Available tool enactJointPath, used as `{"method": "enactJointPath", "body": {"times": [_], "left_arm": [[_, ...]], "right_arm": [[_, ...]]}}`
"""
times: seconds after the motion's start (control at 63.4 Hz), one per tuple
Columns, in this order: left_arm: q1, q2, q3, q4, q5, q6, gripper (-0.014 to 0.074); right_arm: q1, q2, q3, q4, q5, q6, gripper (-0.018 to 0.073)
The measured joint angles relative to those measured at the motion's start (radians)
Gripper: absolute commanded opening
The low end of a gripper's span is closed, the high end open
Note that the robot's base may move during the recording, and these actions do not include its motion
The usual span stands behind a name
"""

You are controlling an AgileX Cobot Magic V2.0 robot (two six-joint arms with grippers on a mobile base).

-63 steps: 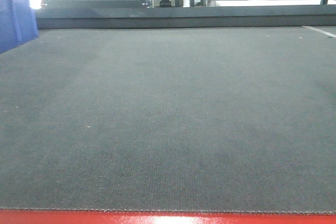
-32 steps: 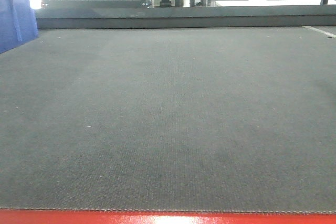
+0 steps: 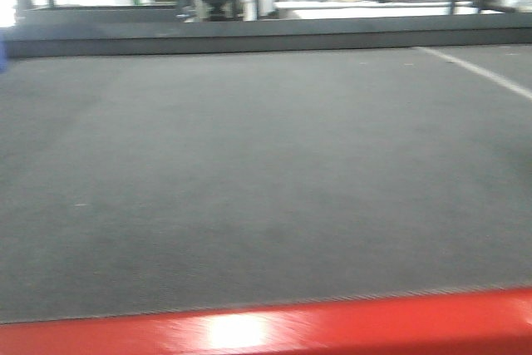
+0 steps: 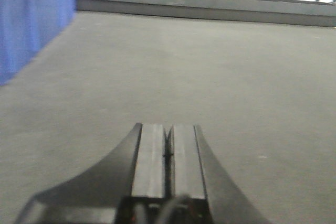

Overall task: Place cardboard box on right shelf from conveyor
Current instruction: 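Turn the base away from the conveyor carrying the box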

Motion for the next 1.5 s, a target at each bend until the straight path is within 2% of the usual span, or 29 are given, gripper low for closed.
{"method": "enactJointPath", "body": {"times": [0.426,1.499], "left_arm": [[0.024,0.0,0.0,0.0,0.0,0.0,-0.0119],[0.024,0.0,0.0,0.0,0.0,0.0,-0.0119]], "right_arm": [[0.0,0.0,0.0,0.0,0.0,0.0,0.0217],[0.0,0.0,0.0,0.0,0.002,-0.001,0.0217]]}}
